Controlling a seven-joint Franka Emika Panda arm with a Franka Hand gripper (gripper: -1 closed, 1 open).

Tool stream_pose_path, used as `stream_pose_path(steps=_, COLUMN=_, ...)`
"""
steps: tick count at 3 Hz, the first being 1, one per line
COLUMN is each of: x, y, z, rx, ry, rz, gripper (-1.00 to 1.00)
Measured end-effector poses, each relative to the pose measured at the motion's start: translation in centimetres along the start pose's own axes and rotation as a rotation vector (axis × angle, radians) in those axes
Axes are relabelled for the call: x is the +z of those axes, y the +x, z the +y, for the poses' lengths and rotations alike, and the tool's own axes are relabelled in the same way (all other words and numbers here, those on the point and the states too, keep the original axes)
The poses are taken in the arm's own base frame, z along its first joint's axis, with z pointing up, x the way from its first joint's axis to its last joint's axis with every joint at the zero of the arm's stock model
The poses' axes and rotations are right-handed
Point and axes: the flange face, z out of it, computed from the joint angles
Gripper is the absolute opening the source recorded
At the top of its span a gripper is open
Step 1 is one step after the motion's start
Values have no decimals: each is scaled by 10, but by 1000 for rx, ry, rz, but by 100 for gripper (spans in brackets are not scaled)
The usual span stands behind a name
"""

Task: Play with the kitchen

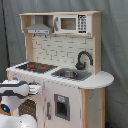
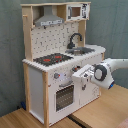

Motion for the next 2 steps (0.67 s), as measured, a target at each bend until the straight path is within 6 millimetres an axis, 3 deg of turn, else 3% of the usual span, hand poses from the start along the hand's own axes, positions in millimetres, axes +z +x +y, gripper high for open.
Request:
stream_pose_path(steps=1, x=0, y=0, z=0, rx=16, ry=6, rz=-5, gripper=100)
stream_pose_path(steps=2, x=0, y=1, z=0, rx=73, ry=30, rz=-25, gripper=100)
